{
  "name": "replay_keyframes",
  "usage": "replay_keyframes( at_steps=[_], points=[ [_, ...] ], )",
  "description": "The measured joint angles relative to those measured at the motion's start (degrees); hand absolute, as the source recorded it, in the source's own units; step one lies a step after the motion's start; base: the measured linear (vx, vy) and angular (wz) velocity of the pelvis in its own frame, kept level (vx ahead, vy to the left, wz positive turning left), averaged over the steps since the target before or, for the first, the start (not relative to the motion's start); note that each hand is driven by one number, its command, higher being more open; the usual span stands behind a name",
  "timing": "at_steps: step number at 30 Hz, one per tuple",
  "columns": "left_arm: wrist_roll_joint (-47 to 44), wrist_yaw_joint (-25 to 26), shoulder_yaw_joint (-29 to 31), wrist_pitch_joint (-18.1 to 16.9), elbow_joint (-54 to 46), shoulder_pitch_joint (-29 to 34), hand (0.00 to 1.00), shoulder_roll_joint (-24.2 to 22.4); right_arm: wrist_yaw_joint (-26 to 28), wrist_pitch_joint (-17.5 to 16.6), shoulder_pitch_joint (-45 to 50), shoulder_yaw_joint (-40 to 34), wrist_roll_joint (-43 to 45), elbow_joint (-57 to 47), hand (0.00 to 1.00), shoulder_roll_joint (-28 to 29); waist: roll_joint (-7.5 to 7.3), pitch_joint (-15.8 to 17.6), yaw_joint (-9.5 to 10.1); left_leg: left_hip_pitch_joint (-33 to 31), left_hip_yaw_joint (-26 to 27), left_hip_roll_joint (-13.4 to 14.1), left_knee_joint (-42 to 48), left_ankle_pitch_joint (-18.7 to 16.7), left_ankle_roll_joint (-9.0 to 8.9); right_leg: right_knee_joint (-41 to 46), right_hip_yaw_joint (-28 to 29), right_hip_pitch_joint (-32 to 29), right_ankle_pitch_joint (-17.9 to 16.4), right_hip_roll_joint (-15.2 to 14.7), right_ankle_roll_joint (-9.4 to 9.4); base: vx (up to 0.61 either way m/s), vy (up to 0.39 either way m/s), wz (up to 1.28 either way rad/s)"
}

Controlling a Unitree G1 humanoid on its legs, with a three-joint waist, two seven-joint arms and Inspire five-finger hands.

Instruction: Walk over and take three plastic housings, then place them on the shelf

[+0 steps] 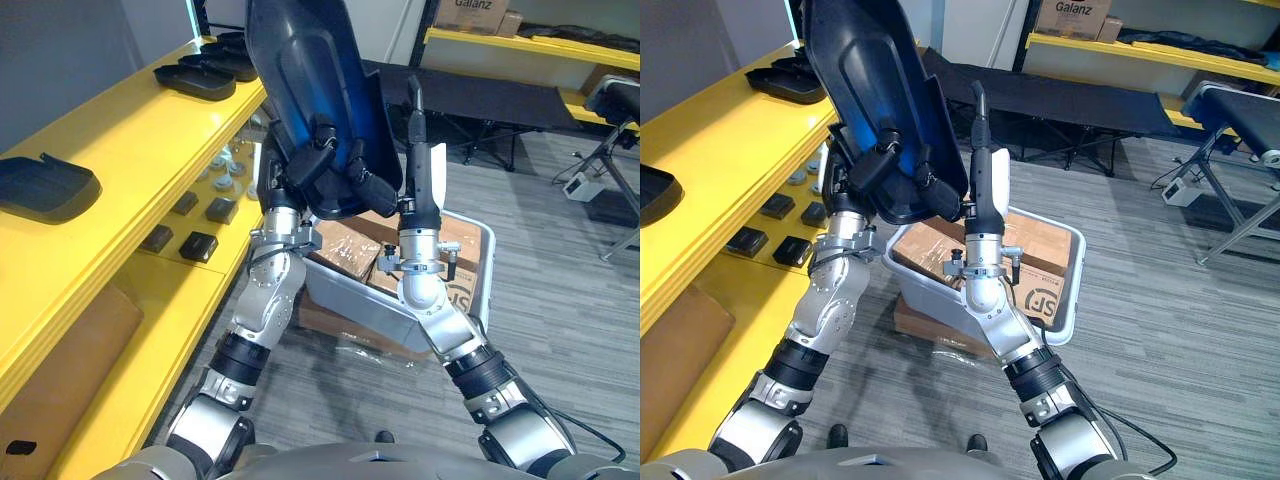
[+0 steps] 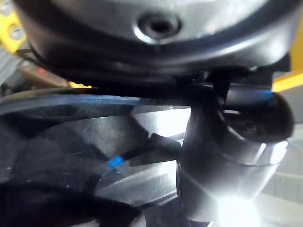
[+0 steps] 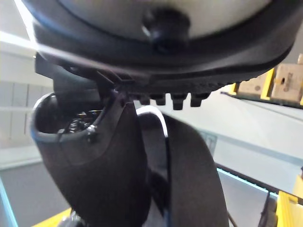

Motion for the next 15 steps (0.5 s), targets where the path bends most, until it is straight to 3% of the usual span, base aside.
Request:
replay_keyframes(
  at_steps=[3,6,9,15],
  points=[
    [7.77,2.32,3.73,0.11,-2.16,0.48,0.00,0.15,4.88,0.16,1.82,-2.00,5.48,-2.16,1.00,-0.27,0.52,-0.38,-0.29,0.01,0.01,0.00,-0.02,-0.01,-0.01,0.00,0.01,-0.01,-0.06,0.00,0.04,0.00,0.000,0.00],
    [16.38,5.71,8.28,1.02,-4.06,1.91,0.00,0.33,15.67,0.25,4.98,-3.46,18.57,-5.31,1.00,-1.31,1.12,-0.82,-0.70,0.07,0.05,0.00,-0.02,-0.03,-0.04,-0.01,0.02,0.00,-0.38,0.01,-0.02,0.00,0.000,0.00],
    [22.39,7.29,9.65,3.12,-4.06,2.57,0.00,1.42,28.16,0.86,6.77,-3.90,33.29,-8.25,1.00,-1.91,1.14,-0.84,-0.76,0.13,0.18,0.01,-0.02,-0.05,-0.06,-0.01,0.08,0.01,-0.38,-0.01,-0.02,0.00,0.000,0.00],
    [28.67,7.08,9.37,5.34,-3.91,7.17,0.00,1.85,44.09,4.36,9.14,-3.84,51.13,-14.25,1.00,-1.57,1.08,-0.89,-0.76,0.25,0.70,0.02,-0.02,-0.30,-0.12,0.00,0.31,-0.09,-0.36,-0.06,0.02,0.00,-0.001,-0.01]
  ],
)
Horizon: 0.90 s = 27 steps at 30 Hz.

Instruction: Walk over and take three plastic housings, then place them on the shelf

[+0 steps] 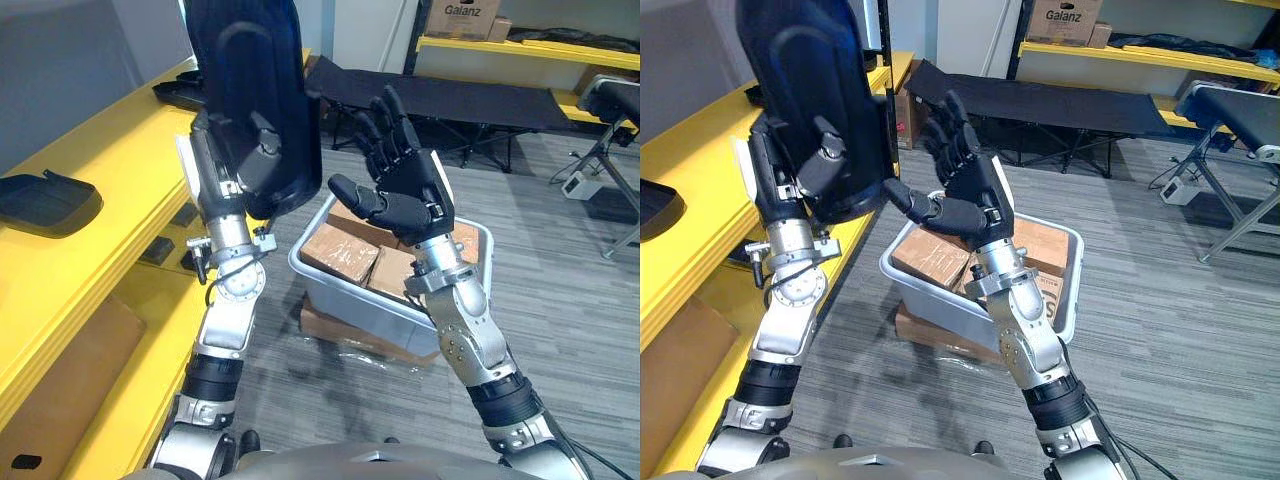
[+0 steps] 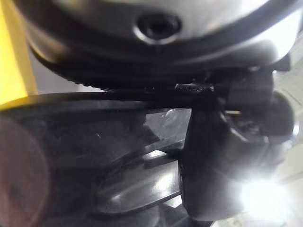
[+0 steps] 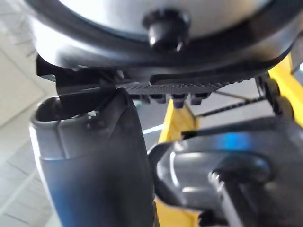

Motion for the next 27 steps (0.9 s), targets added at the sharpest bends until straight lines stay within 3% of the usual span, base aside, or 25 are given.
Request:
replay_keyframes(
  at_steps=[5,8,9,14,18,23,27],
  points=[
    [-0.31,0.16,0.14,-0.79,0.47,3.31,0.00,-0.06,0.99,2.18,8.71,-3.70,1.14,-0.81,1.00,2.77,-0.08,-0.35,-0.10,0.00,0.88,0.01,-0.02,-0.26,0.06,0.01,0.75,-0.53,-0.03,-0.07,0.05,0.01,-0.005,-0.08],
    [-2.51,0.76,0.10,-4.48,0.49,8.29,0.00,-1.05,-1.60,2.78,16.48,-7.56,0.46,1.03,1.00,5.32,-0.01,-0.38,-0.41,-0.03,1.58,0.01,-0.04,-0.50,0.07,0.01,1.35,-0.68,-0.03,-0.12,0.08,0.03,-0.005,-0.10],
    [-4.92,1.54,0.10,-6.86,0.52,10.94,0.00,-2.26,-3.46,2.80,18.91,-9.94,-3.33,3.48,1.00,6.21,0.00,-0.39,-0.96,-0.03,1.68,0.01,-0.04,-0.60,0.03,0.00,1.44,-0.76,-0.08,-0.12,0.14,0.02,-0.006,-0.03],
    [-6.94,5.24,1.79,-11.45,0.52,15.62,0.00,-4.25,-6.60,2.78,21.66,-13.24,-5.93,6.08,1.00,6.86,0.28,-0.57,-1.62,-0.08,2.59,0.01,-0.03,-0.76,-0.03,0.01,2.46,-1.53,0.05,-0.11,0.28,0.01,-0.009,-0.10],
    [-7.39,4.77,3.92,-14.50,0.34,16.84,0.00,-4.48,-9.76,2.79,21.76,-13.61,-9.67,6.07,1.00,7.08,0.48,-0.80,-1.41,-0.09,2.55,0.01,-0.04,-0.90,0.01,0.00,2.45,-1.51,0.02,-0.12,0.29,0.00,0.000,0.00],
    [-9.35,2.38,4.63,-14.53,-0.70,18.63,0.00,-4.44,-17.95,2.79,21.71,-13.95,-12.53,6.07,1.00,7.73,0.63,-0.91,-0.18,-0.55,1.67,-0.01,-0.05,-1.26,-0.35,0.00,1.66,-1.40,-0.29,-0.14,-0.02,-0.01,-0.004,0.08],
    [-9.30,2.33,5.25,-14.52,-4.43,23.36,0.00,-4.38,-19.36,2.82,21.74,-14.56,-12.49,6.07,1.00,9.21,0.79,-0.99,-0.11,-1.58,0.03,-0.25,-0.01,-1.18,-0.32,0.01,0.31,-1.28,-0.40,-0.23,0.08,0.01,-0.007,0.17]
  ],
)
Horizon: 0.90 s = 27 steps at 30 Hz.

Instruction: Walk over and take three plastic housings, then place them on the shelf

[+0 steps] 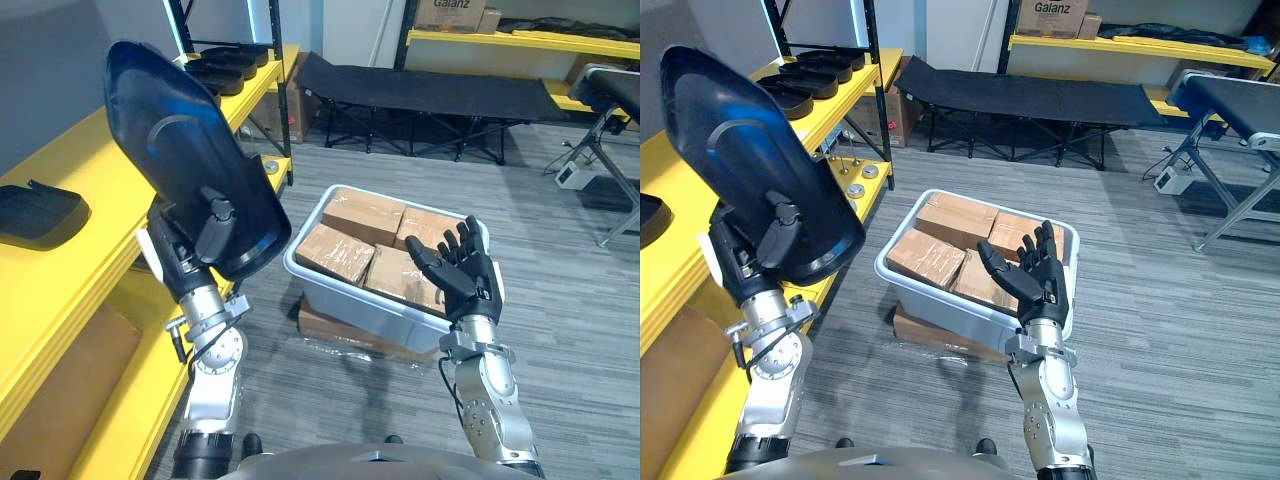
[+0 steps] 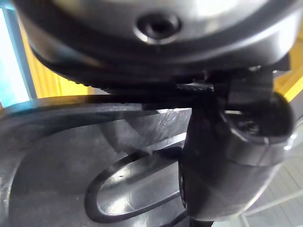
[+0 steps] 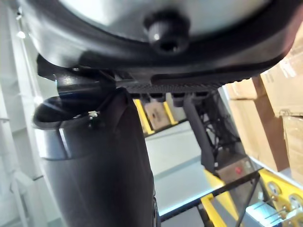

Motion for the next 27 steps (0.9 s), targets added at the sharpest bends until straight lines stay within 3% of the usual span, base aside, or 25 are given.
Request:
replay_keyframes(
  at_steps=[5,10,12,14,18,21,23,25,27],
  points=[
    [-0.08,0.05,2.97,0.62,-5.08,3.23,0.00,-0.64,0.04,1.74,-1.70,4.46,-0.24,2.34,1.00,0.33,0.27,0.10,2.30,-1.93,-6.51,-1.60,0.02,0.74,0.50,0.02,-6.36,2.87,-0.79,-0.97,0.61,0.01,0.002,0.61],
    [-6.30,-2.41,11.09,0.27,-13.18,8.71,0.00,-1.65,-0.08,2.59,-7.48,11.84,-5.34,8.87,1.00,-0.18,0.35,0.17,8.31,-3.73,-12.97,-2.79,0.01,1.11,0.41,0.61,-12.65,5.37,-2.97,-1.06,1.05,0.00,-0.020,0.70],
    [-11.80,-3.50,17.12,-0.78,-13.98,12.48,0.00,-2.97,0.83,2.59,-10.92,13.54,-6.64,10.21,1.00,-0.10,0.16,0.25,11.51,-3.92,-14.57,-3.04,0.04,1.21,0.26,1.49,-14.29,6.05,-3.86,-1.07,1.15,0.04,-0.021,0.40],
    [-14.04,-3.93,18.74,-0.84,-13.96,14.66,0.00,-3.27,1.04,2.54,-12.51,13.69,-6.59,10.56,1.00,-0.14,-0.18,0.30,12.50,-4.01,-15.35,-3.15,0.06,1.21,0.27,1.60,-14.92,6.41,-4.21,-1.03,1.18,0.05,-0.022,0.25],
    [-16.15,-6.92,18.03,-0.85,-13.89,17.12,0.00,-4.65,1.67,2.44,-13.59,13.88,-5.33,11.18,1.00,-0.05,-0.97,0.78,12.65,-4.91,-17.14,-3.65,0.06,1.97,1.20,2.03,-17.94,7.58,-5.18,-0.97,1.25,0.02,-0.019,0.38],
    [-16.13,-12.46,13.79,-0.85,-13.33,15.69,0.00,-4.09,1.93,2.30,-11.68,13.64,-4.04,11.09,1.00,-0.22,-1.05,1.77,10.45,-8.28,-15.50,-4.51,0.63,4.37,4.47,3.54,-25.07,9.85,-6.79,-1.38,1.69,0.00,0.021,1.22],
    [-16.20,-17.78,11.61,-0.86,-13.06,14.31,0.00,-3.32,2.00,2.30,-10.36,13.60,-4.22,11.17,1.00,-0.52,-0.80,4.13,11.04,-8.99,-12.95,-5.45,1.67,5.44,5.13,6.25,-28.44,11.09,-8.53,-2.93,2.71,-0.01,0.112,0.98],
    [-17.51,-20.01,11.48,-0.99,-13.06,14.19,0.00,-3.25,3.90,2.18,-10.39,14.86,-4.56,11.16,1.00,-0.75,-0.46,4.90,12.07,-9.16,-13.24,-6.46,1.60,5.55,5.32,7.57,-28.30,11.14,-9.66,-3.95,2.56,-0.02,0.093,0.31],
    [-20.25,-22.42,10.19,-1.60,-13.06,13.98,0.00,-2.76,6.09,2.02,-10.05,16.34,-4.57,10.77,1.00,-0.99,-0.36,5.12,12.05,-9.43,-14.75,-7.70,1.76,5.59,6.03,10.71,-21.22,9.56,-13.59,-3.55,1.34,-0.02,0.032,0.40]
  ],
)
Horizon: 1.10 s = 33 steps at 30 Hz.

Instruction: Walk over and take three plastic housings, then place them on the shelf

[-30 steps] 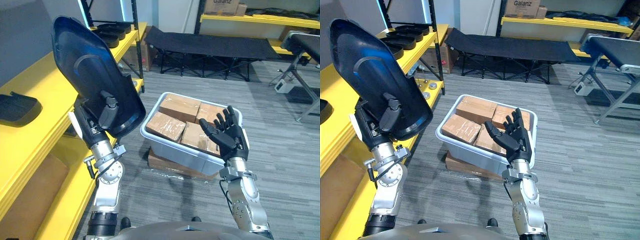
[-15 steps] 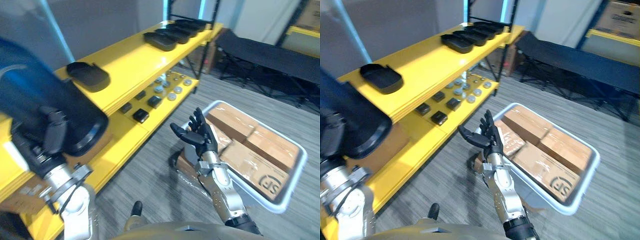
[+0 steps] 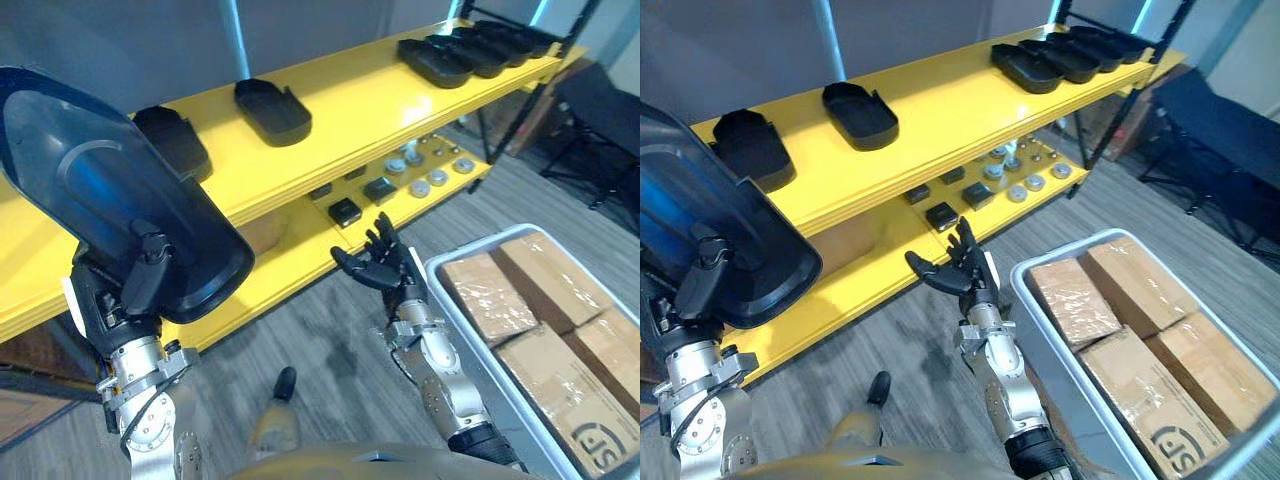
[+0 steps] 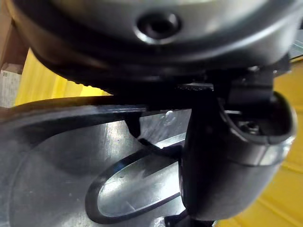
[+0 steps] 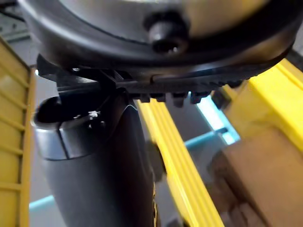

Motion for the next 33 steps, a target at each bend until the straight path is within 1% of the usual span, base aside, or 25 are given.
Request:
replay_keyframes(
  at_steps=[1,2,3,5,6,9,11,15,17,18,19,20,21,22,23,24,25,26,27,28,29,30,31,32,33],
  points=[
    [-0.67,-0.82,-0.78,-0.36,0.00,-0.05,0.00,0.24,0.28,-0.04,0.48,0.31,-0.06,-0.62,1.00,-0.22,-0.01,-0.01,-0.46,-0.12,-1.00,-0.49,0.07,0.06,0.09,1.02,2.41,-0.37,-1.54,0.46,-0.50,-0.08,-0.051,0.83],
    [-2.39,-3.56,-2.97,-1.39,0.04,-0.48,0.00,1.01,0.53,-0.48,2.15,0.60,-0.57,-3.00,1.00,-0.88,-0.15,0.00,-1.55,-0.42,-2.74,-1.56,-0.02,0.46,0.58,3.00,6.70,-1.06,-4.43,1.45,-1.09,-0.09,-0.100,0.96],
    [-3.53,-6.50,-6.08,-3.19,0.06,-1.07,0.00,2.42,1.15,-1.77,3.34,0.67,-2.00,-5.15,1.00,-1.54,-0.35,-0.03,-1.69,-0.78,-3.08,-1.94,-0.07,0.91,0.81,5.26,8.48,-1.91,-6.17,1.56,-1.57,-0.07,-0.089,0.81],
    [-4.49,-9.20,-8.64,-4.92,0.06,-2.05,0.00,3.83,1.33,-2.88,3.91,0.70,-1.99,-6.75,1.00,-1.64,-0.35,-0.03,-2.02,-1.51,-2.91,-1.75,0.25,1.25,1.04,6.62,7.73,-2.39,-6.37,1.66,-1.11,-0.04,-0.054,0.33],
    [-4.51,-10.62,-10.44,-5.74,0.05,-3.16,0.00,4.54,1.41,-3.48,3.94,0.69,-2.00,-7.22,1.00,-1.57,-0.34,-0.03,-2.72,-1.80,-2.82,-1.61,0.54,1.55,1.04,7.27,7.70,-2.57,-6.47,1.81,-1.01,-0.03,-0.042,0.20],
    [-3.47,-11.92,-13.11,-6.19,-0.04,-5.85,0.00,5.36,2.28,-3.79,5.70,0.15,-1.97,-10.01,1.00,-1.55,-0.29,0.01,-3.45,-2.39,-1.15,-1.07,1.42,1.38,1.00,8.27,8.11,-2.85,-6.85,1.83,-1.05,-0.04,-0.020,0.00],
    [-2.02,-11.28,-13.06,-6.41,-0.03,-6.06,0.00,5.35,3.57,-4.13,7.19,0.28,-2.01,-10.96,1.00,-1.52,-0.52,0.11,-4.43,-2.60,-0.08,-0.84,2.45,0.95,0.82,9.00,8.33,-2.95,-7.24,1.67,-1.08,-0.05,-0.005,-0.07],
    [-2.01,-9.31,-12.84,-7.03,-0.04,-5.31,0.00,5.05,5.22,-4.63,8.45,0.27,-2.01,-10.96,1.00,-1.58,-0.36,0.76,-4.37,-3.82,2.02,-0.56,7.64,-1.83,0.59,11.47,9.07,-3.58,-9.16,1.09,-1.65,-0.07,0.006,-0.02],
    [-1.85,-7.75,-12.64,-7.77,-0.05,-4.97,0.00,4.72,5.90,-5.88,7.99,0.06,-2.01,-10.95,1.00,-1.55,0.31,2.69,-4.16,-5.52,2.36,-0.60,13.33,-5.02,1.75,13.68,8.32,-2.81,-10.62,0.82,-1.95,-0.06,0.006,0.23],
    [-1.54,-7.35,-12.49,-7.98,-0.04,-4.95,0.00,4.82,5.91,-6.19,7.92,0.01,-2.01,-10.91,1.00,-1.44,-0.02,3.47,-4.14,-5.55,2.94,-0.68,14.84,-6.22,2.06,14.01,8.08,-2.21,-11.10,0.19,-1.87,-0.06,0.081,0.29],
    [-0.14,-6.95,-11.84,-8.17,-0.13,-4.90,0.00,4.75,5.91,-6.74,7.89,-0.30,-2.01,-10.88,1.00,-1.38,-0.83,4.75,-3.86,-7.29,4.66,-0.80,21.80,-9.82,3.54,15.90,8.00,-1.68,-12.49,-1.32,-1.85,-0.03,0.096,0.16],
    [0.55,-6.88,-11.32,-8.20,-0.38,-4.85,0.00,4.85,5.89,-7.05,7.77,-0.58,-1.98,-10.88,1.00,-1.38,-0.13,4.77,-3.29,-8.48,5.83,-0.95,28.42,-12.51,4.23,17.81,8.06,-1.31,-13.86,-1.87,-1.46,0.02,0.164,0.20],
    [0.66,-7.08,-10.18,-8.21,-1.03,-4.88,0.00,5.41,5.70,-7.21,7.59,-1.05,-1.97,-10.87,1.00,-0.77,-0.64,4.93,-2.74,-9.59,6.61,-1.54,33.65,-17.11,3.09,20.44,8.14,-0.29,-16.31,-3.23,-0.75,0.08,0.120,0.17],
    [0.60,-7.61,-9.29,-8.22,-1.32,-4.87,0.00,5.69,5.40,-7.22,7.54,-1.25,-2.01,-10.87,1.00,-0.23,-2.47,5.06,-2.56,-9.74,7.46,-2.68,36.01,-18.97,3.66,20.92,8.10,0.40,-17.43,-4.71,-0.75,0.13,0.138,0.21],
    [0.38,-8.03,-8.82,-8.19,-1.48,-4.87,0.00,5.80,5.11,-7.27,7.53,-1.48,-2.00,-10.89,1.00,0.00,-3.36,4.79,-2.44,-10.18,8.45,-3.13,38.38,-20.56,5.62,20.91,8.16,0.87,-17.97,-5.55,-1.06,0.20,0.150,0.07],
    [0.08,-8.75,-7.87,-8.18,-2.14,-4.85,0.00,6.09,4.42,-7.78,7.55,-2.21,-2.04,-10.89,1.00,0.40,-3.30,4.04,-2.02,-9.91,11.60,-3.73,43.45,-24.97,8.08,22.36,8.24,2.85,-18.40,-6.22,-1.93,0.26,0.129,0.10],
    [0.04,-8.98,-7.18,-8.14,-2.67,-5.12,0.00,6.31,4.01,-8.38,7.33,-2.65,-2.22,-10.88,1.00,0.61,-3.27,4.14,-2.38,-9.68,11.45,-4.39,44.03,-27.05,6.30,25.64,9.74,2.22,-18.29,-6.69,-4.16,0.34,0.170,0.57],
    [-0.02,-9.47,-5.89,-7.74,-2.75,-6.27,0.00,6.93,2.56,-9.34,7.22,-3.72,-2.30,-10.85,1.00,1.42,-4.81,3.85,-3.70,-10.24,10.16,-7.27,45.49,-28.60,7.23,37.66,14.50,-3.48,-14.16,-10.08,-5.58,0.40,0.198,0.98],
    [-0.12,-10.28,-5.06,-6.80,-2.75,-6.76,0.00,7.57,1.44,-9.34,7.20,-5.09,-2.31,-10.82,1.00,1.59,-5.17,3.62,-4.33,-9.34,9.11,-9.24,44.88,-29.21,8.04,45.48,18.34,-7.51,-6.43,-11.02,-7.50,0.39,0.217,0.99],
    [-0.13,-10.65,-4.69,-6.47,-2.78,-6.75,0.00,7.96,1.10,-9.36,7.19,-5.68,-2.31,-10.73,1.00,1.50,-5.04,3.62,-4.44,-8.22,8.66,-9.75,43.84,-29.40,8.39,47.53,20.27,-8.83,-1.60,-10.71,-7.61,0.34,0.169,0.64],
    [-0.23,-10.77,-4.23,-6.29,-2.81,-6.80,0.00,8.77,0.81,-9.42,6.79,-6.32,-2.32,-10.30,1.00,1.50,-4.05,3.98,-4.47,-5.80,7.50,-10.06,40.98,-29.20,9.19,51.10,23.05,-11.46,-0.07,-8.92,-6.38,0.39,0.108,0.43],
    [-0.46,-9.96,-3.40,-6.08,-2.84,-7.26,0.00,9.12,0.84,-9.43,6.10,-6.33,-2.37,-10.27,1.00,1.43,-4.15,3.90,-5.01,-3.17,5.69,-9.94,37.83,-28.31,9.18,52.72,23.62,-14.35,-3.27,-6.35,-6.90,0.38,0.086,0.43],
    [-0.80,-9.46,-3.31,-5.77,-2.83,-7.50,0.00,9.24,0.84,-9.43,5.78,-6.26,-2.39,-10.29,1.00,1.39,-3.50,4.14,-5.42,-1.81,4.85,-9.86,35.79,-27.50,8.99,51.68,23.20,-15.57,-4.83,-4.79,-7.18,0.44,0.048,0.54],
    [-1.24,-8.41,-3.75,-5.32,-2.75,-8.05,0.00,9.47,0.86,-9.66,5.27,-6.18,-2.40,-10.64,1.00,1.23,-3.21,4.21,-6.17,1.30,3.16,-9.64,31.28,-26.03,8.87,46.94,22.53,-17.60,-7.25,-1.92,-7.78,0.34,-0.028,0.61],
    [-1.31,-7.28,-4.96,-5.26,-2.58,-8.72,0.00,9.58,0.83,-10.12,5.03,-6.22,-2.51,-11.68,1.00,0.66,-2.73,3.95,-6.75,3.98,1.93,-8.82,27.54,-24.95,8.62,39.45,22.77,-19.33,-8.30,1.28,-7.94,0.34,-0.050,0.60]
  ],
)
